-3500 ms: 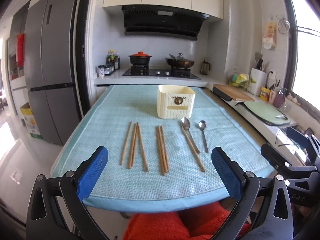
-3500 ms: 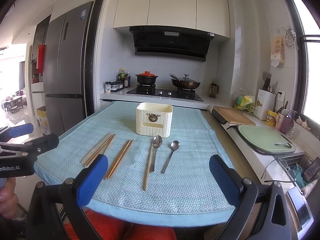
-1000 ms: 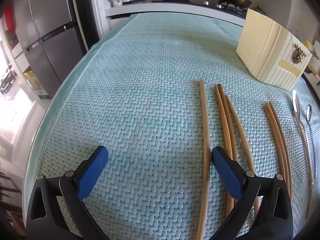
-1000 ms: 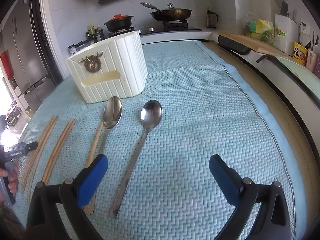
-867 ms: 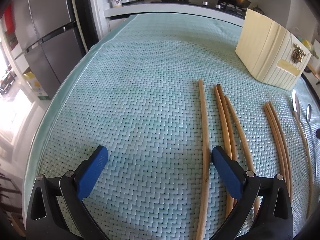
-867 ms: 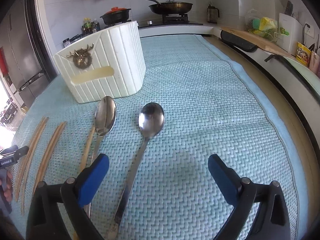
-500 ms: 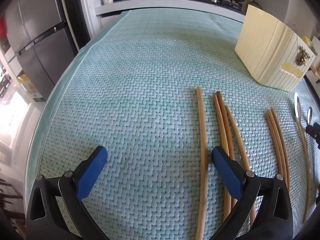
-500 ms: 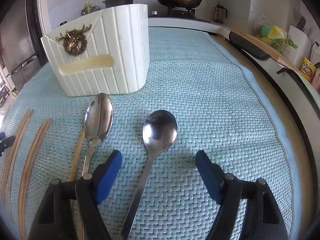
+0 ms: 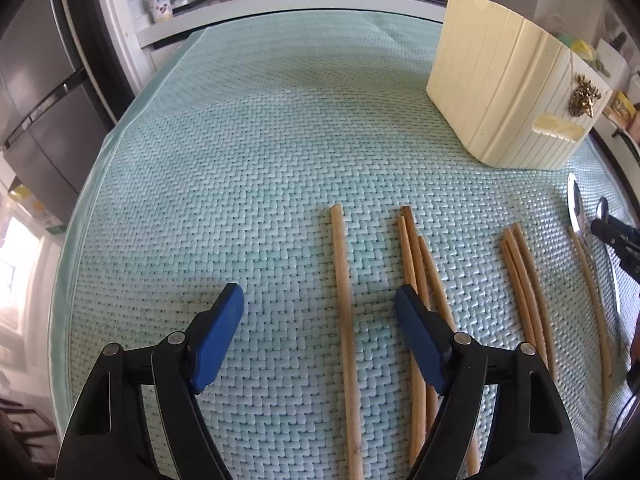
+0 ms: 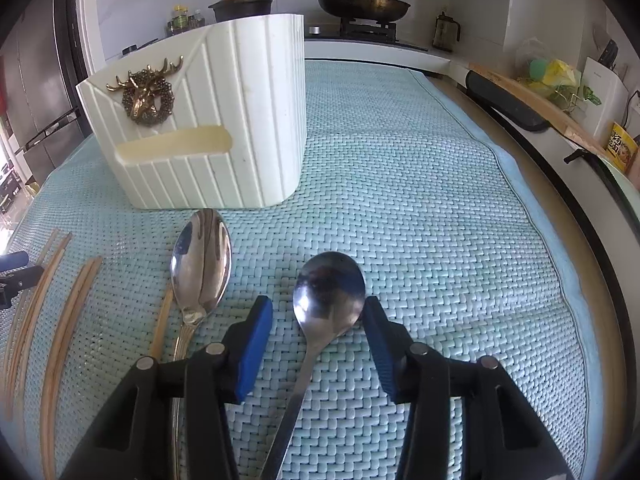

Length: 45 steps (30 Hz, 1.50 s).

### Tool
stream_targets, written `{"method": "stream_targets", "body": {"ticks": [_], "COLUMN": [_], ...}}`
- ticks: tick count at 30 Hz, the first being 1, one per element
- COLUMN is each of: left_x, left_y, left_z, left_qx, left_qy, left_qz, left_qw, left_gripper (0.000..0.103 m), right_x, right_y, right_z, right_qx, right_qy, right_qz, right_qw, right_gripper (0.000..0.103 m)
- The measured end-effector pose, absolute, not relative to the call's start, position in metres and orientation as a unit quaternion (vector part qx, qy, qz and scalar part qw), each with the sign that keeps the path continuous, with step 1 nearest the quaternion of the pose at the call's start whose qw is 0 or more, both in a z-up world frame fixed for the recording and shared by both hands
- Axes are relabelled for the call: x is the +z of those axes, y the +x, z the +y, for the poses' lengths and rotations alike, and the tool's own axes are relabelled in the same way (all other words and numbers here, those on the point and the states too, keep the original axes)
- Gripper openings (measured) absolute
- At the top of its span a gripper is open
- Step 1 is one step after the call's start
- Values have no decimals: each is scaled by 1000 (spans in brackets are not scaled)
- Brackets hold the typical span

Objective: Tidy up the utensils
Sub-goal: 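Grasp one wooden chopstick with the left tool while the right tool grasps a steel spoon, then lift the chopstick with the left tool while the right tool lifts the spoon toward the holder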

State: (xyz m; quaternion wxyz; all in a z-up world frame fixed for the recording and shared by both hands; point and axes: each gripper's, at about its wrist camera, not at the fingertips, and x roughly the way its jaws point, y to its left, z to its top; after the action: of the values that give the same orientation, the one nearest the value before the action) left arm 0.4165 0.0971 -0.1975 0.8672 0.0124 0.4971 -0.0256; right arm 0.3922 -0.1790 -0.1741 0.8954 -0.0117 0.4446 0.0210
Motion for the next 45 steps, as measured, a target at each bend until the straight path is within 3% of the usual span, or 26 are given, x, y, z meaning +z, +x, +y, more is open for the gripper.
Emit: {"method": "stream_targets", "body": {"ticks": [2, 4, 7, 8, 12, 14, 22, 28, 30, 31, 32, 36, 40, 42, 43, 45], "left_x": [-195, -194, -193, -193, -191, -184, -146, -154, -158, -159, -160, -164, -166, -167, -168, -168], "left_y": [419, 425, 433, 435, 433, 428, 409, 404, 403, 402, 398, 398, 397, 397, 397, 397], "left_z": [94, 93, 94, 96, 103, 107, 109, 113, 116, 116, 116, 120, 123, 124, 124, 124], "left_qx": [-39, -45, -53, -57, -60, -60, -69, -63, -61, -60, -59, -56, -52, -50, -49, -49], "left_qy": [14, 10, 8, 3, -25, -32, -38, -52, -61, -63, -65, -73, -74, -75, -75, -77], "left_qz": [494, 492, 487, 488, 487, 475, 434, 440, 442, 443, 443, 445, 447, 449, 450, 449], "left_qw": [869, 869, 872, 871, 871, 877, 897, 894, 893, 892, 892, 891, 890, 889, 889, 889], "left_gripper": [56, 45, 12, 6, 4, 4, 4, 4, 4, 4, 4, 4, 4, 4, 4, 4], "right_x": [-174, -174, -174, -174, -171, -165, -144, -144, -144, -147, -149, -163, -177, -176, -174, -170], "right_y": [393, 395, 402, 406, 416, 421, 418, 413, 408, 409, 407, 411, 428, 433, 434, 436], "right_z": [-178, -176, -176, -177, -181, -185, -190, -199, -199, -198, -197, -186, -175, -166, -163, -160], "right_qx": [22, 25, 31, 33, 46, 51, 75, 66, 61, 58, 57, 48, 37, 35, 38, 36], "right_qy": [-13, -16, -16, -17, -2, 0, 4, 30, 41, 42, 45, 43, 39, 16, 11, 5], "right_qz": [445, 445, 446, 446, 451, 445, 428, 429, 428, 432, 431, 443, 459, 455, 453, 456], "right_qw": [895, 895, 895, 894, 891, 894, 900, 901, 901, 899, 900, 894, 887, 890, 890, 889], "right_gripper": [35, 35, 34, 34, 34, 4, 4, 4, 21, 54, 71, 71, 66, 53, 34, 34]}}
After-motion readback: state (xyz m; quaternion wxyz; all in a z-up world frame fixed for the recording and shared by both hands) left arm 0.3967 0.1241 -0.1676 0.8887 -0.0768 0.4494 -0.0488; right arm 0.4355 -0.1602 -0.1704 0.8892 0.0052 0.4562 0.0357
